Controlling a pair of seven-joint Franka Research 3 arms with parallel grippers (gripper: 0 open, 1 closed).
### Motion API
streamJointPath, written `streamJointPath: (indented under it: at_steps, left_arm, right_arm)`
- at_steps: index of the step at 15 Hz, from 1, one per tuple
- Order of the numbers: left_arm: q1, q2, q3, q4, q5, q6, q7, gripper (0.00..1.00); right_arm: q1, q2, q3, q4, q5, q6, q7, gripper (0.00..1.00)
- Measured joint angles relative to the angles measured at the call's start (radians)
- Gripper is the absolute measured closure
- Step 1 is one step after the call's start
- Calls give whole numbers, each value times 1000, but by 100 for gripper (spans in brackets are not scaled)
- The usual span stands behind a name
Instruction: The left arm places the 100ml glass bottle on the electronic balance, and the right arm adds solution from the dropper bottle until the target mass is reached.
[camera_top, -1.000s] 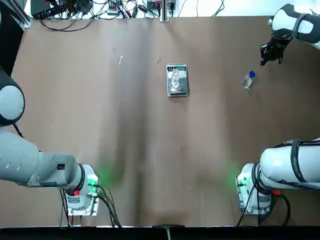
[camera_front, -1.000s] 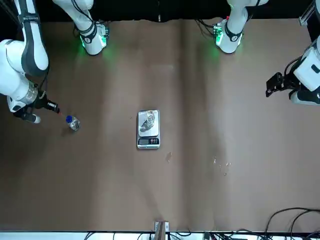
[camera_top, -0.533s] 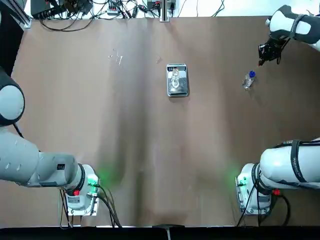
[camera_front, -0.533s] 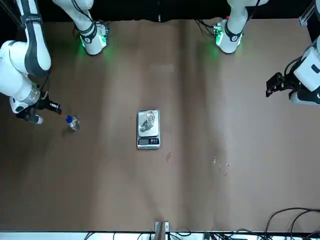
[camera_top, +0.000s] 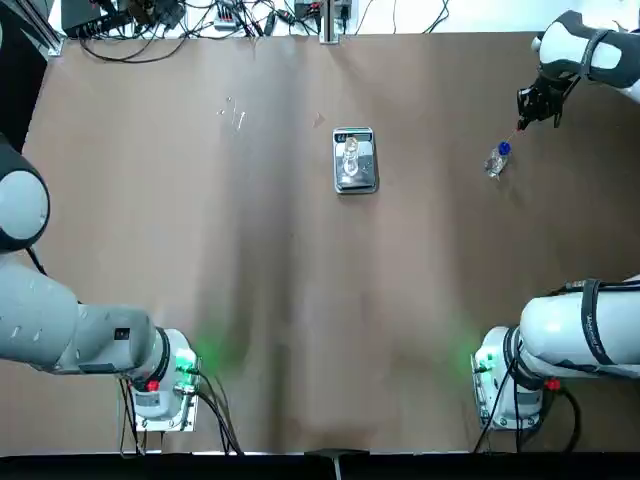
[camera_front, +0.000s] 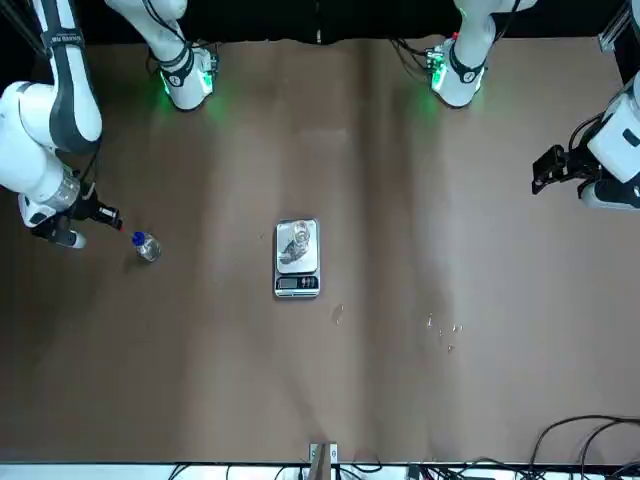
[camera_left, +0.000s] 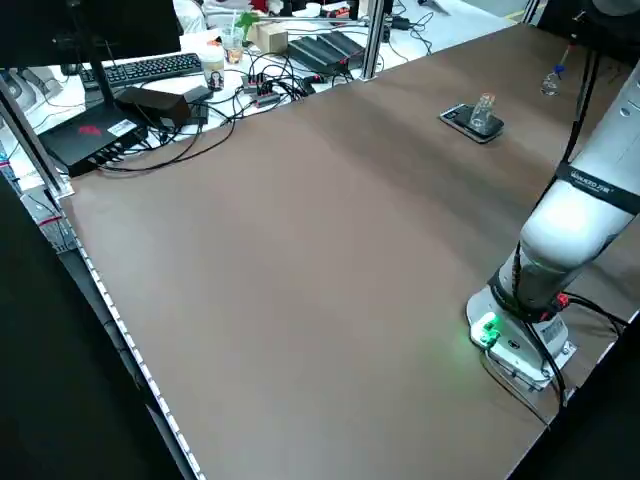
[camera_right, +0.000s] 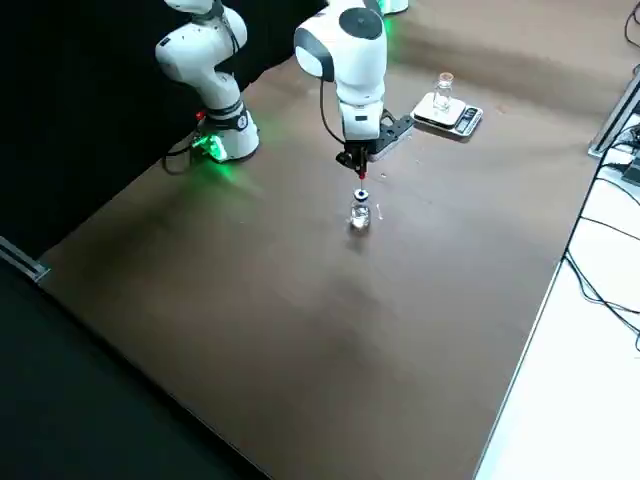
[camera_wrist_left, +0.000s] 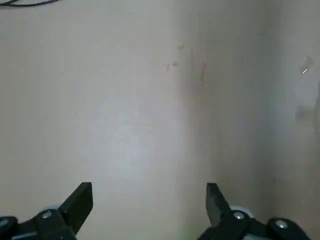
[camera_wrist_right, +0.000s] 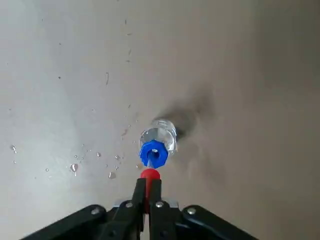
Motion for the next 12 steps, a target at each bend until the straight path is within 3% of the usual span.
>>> streamJointPath:
  at_steps: [12]
  left_arm:
    - [0,0,0,0,0,0,0,0]
  right_arm:
    - [-2,1,-2,0,-19,1,0,94]
